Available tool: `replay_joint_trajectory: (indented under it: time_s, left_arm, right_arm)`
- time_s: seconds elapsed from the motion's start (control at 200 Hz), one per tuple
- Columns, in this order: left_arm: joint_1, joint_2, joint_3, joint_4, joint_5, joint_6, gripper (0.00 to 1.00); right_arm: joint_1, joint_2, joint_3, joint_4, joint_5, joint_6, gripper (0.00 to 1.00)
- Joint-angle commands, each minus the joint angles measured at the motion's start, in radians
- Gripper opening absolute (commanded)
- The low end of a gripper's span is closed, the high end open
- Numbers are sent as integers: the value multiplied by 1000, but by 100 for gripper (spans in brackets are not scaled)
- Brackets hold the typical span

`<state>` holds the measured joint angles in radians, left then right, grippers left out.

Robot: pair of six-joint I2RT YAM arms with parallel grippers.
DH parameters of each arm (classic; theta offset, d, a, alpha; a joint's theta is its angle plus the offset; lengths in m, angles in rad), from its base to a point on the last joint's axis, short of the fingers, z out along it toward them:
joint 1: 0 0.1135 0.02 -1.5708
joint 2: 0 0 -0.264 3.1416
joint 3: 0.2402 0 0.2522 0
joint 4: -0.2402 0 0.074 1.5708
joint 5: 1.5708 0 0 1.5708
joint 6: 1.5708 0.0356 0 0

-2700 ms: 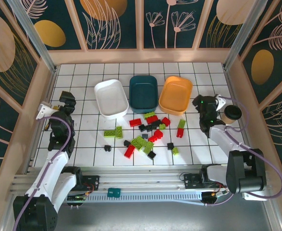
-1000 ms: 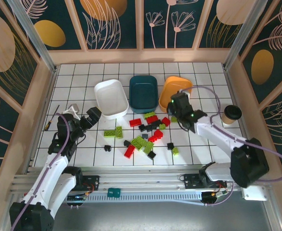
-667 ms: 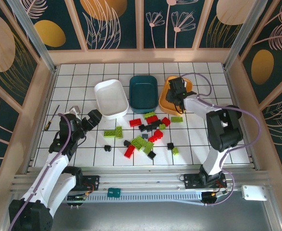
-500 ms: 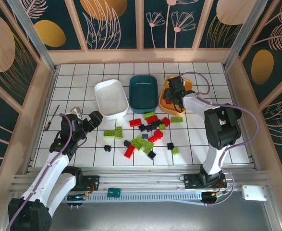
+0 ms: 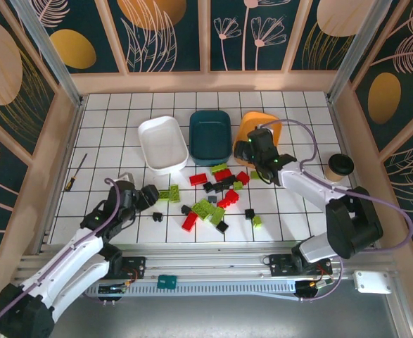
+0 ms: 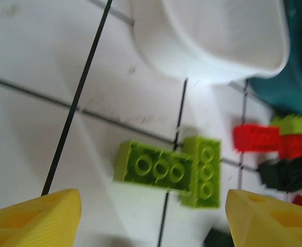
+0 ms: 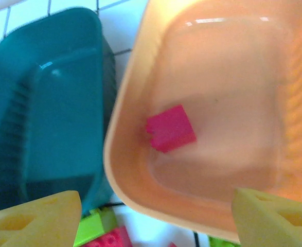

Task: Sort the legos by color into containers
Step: Place the lego in the container, then pick up the lego from the middle-left of the table, then place the lego in the container.

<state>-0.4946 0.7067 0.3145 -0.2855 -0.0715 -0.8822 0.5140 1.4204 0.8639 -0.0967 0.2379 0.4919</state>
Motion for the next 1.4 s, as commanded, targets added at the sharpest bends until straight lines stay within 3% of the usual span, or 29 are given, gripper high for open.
replay_joint_trajectory:
  time_s: [0.0,0.14,0.275,0.626,0.791,0.946,1.026,1.166,1.396]
  left_arm:
    - [-107,1,-53,-74,-104,-84,73]
    - [-260,37,-68,-77,-200,-157,74]
    - [-330,114,-50,-36,-258,-154,73]
    - [-402,337,0,77,-305,-108,52]
    - [-409,327,-4,94,-265,-121,37]
    - [-409,259,80,65,-286,-86,35]
    - [-370,268,178,54,-298,-18,35]
    - [-213,364,340,87,-256,112,31]
    - [-37,655,569,156,-178,214,32]
  right_arm:
    - [-1,-50,-62,18,37,48,77]
    - [-2,-66,-88,5,42,57,77]
    - [-1,-84,-99,3,37,65,77]
    - [-4,-131,-118,-28,53,66,77]
    - [-6,-151,-133,-34,61,75,77]
    - [-5,-187,-158,-32,44,88,76]
    - [-3,-203,-176,-28,29,97,76]
    - [2,-216,-211,-26,9,111,76]
    - [27,-226,-261,-40,-1,119,76]
